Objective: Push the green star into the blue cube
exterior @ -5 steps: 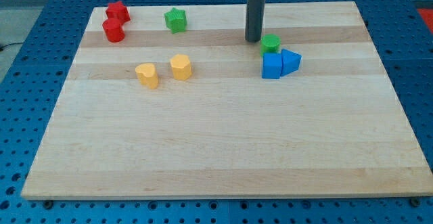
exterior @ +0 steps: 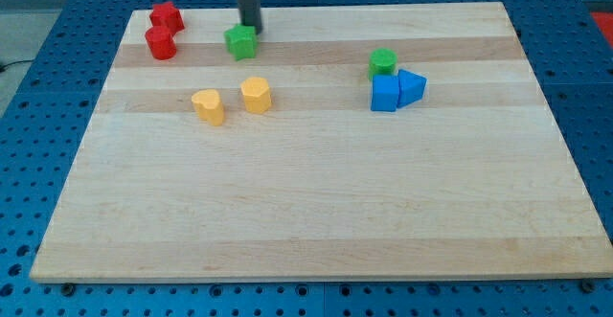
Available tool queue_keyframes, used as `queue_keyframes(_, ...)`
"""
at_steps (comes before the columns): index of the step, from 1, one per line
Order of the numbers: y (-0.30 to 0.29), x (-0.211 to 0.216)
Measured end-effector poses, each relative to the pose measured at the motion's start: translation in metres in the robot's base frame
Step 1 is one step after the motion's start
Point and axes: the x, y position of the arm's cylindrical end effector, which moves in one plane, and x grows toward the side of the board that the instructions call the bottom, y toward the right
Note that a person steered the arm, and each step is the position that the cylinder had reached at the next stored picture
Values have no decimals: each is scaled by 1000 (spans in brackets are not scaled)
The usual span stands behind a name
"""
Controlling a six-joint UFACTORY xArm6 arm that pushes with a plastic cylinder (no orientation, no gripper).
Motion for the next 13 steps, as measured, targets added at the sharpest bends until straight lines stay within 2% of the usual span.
queue_keyframes(1,-9,-1)
queue_keyframes(2,-30,41)
queue_keyframes(3,-56,45)
queue_keyframes(5,24,101)
queue_keyframes(8,39,110)
queue_keyframes(9,13,127)
queue_keyframes(10,61,150)
queue_keyframes(11,59,142)
queue_keyframes(12,12,128)
queue_keyframes(13,83,106)
